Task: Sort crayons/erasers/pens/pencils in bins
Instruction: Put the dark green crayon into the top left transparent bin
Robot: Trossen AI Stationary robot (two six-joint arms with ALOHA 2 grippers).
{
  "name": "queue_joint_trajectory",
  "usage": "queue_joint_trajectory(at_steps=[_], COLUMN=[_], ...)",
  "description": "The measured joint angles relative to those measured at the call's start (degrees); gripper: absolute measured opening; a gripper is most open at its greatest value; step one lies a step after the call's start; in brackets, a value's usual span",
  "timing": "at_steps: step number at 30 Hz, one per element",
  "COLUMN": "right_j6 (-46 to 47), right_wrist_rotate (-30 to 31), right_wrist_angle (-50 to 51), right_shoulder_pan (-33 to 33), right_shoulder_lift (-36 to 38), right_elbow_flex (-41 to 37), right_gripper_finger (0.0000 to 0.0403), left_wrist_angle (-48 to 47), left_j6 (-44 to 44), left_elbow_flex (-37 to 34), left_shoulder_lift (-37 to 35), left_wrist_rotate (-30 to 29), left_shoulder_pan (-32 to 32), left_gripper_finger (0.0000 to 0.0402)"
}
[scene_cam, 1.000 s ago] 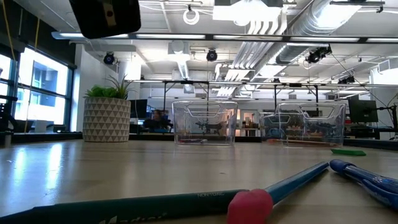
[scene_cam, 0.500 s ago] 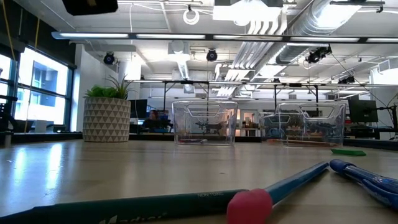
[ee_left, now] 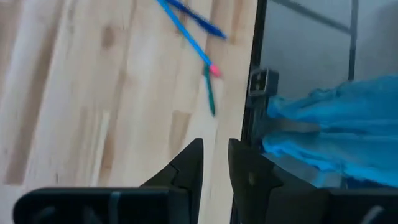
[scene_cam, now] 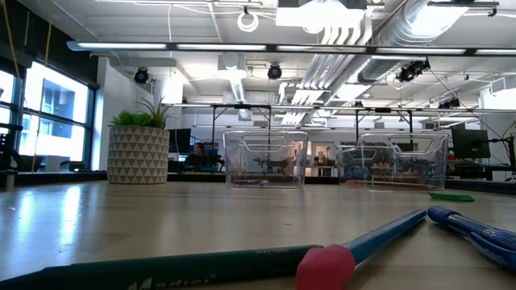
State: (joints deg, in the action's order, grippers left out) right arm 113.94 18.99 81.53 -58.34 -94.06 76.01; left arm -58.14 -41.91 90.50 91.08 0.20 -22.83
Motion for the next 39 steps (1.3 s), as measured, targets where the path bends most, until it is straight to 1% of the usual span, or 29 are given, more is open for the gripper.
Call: queue_joint_trajectory(at_steps=[4, 11, 17, 21, 24, 30, 32, 35, 39], right_j6=[0.01, 0.01, 0.01, 0.1, 0.03, 0.03, 0.03, 0.03, 0.04], right_wrist_rotate=[-0.06, -0.09, -0.1, -0.11, -0.11, -0.23, -0.33, -0.35, -0.35], right_wrist_angle=[0.04, 0.27, 1.13, 1.25, 1.4, 1.62, 1.64, 1.64, 1.72], right_shoulder_pan=[0.54, 0.6, 0.84, 1.4, 1.83, 2.51, 2.51, 2.48, 2.51], right_shoulder_lift=[0.0, 0.0, 0.0, 0.0, 0.0, 0.0, 0.0, 0.0, -0.03], right_elbow_flex=[0.0, 0.0, 0.0, 0.0, 0.0, 0.0, 0.0, 0.0, 0.0], right_gripper_finger=[0.0115, 0.0115, 0.0115, 0.0115, 0.0115, 0.0115, 0.0115, 0.0115, 0.0115], left_wrist_angle=[-0.22, 2.22, 4.57, 6.48, 7.23, 9.5, 9.91, 10.65, 11.26], left_j6=[-0.88, -2.37, -4.89, -4.44, -3.87, 0.35, 0.55, 0.57, -1.11], left_elbow_flex=[1.12, 1.11, 1.11, 1.11, 1.11, 1.09, 1.09, 1.09, 1.09], left_shoulder_lift=[1.28, 6.92, 10.72, 12.66, 14.09, 16.23, 16.46, 16.47, 16.47], left_wrist_rotate=[-3.76, -7.85, -15.22, -20.41, -22.68, -22.68, -22.13, -19.62, -19.66], left_shoulder_pan=[-0.78, -3.66, -6.27, -8.16, -9.2, -10.93, -11.24, -11.24, -10.79], left_gripper_finger=[0.0063, 0.0062, 0.0062, 0.0062, 0.0062, 0.0062, 0.0062, 0.0062, 0.0066])
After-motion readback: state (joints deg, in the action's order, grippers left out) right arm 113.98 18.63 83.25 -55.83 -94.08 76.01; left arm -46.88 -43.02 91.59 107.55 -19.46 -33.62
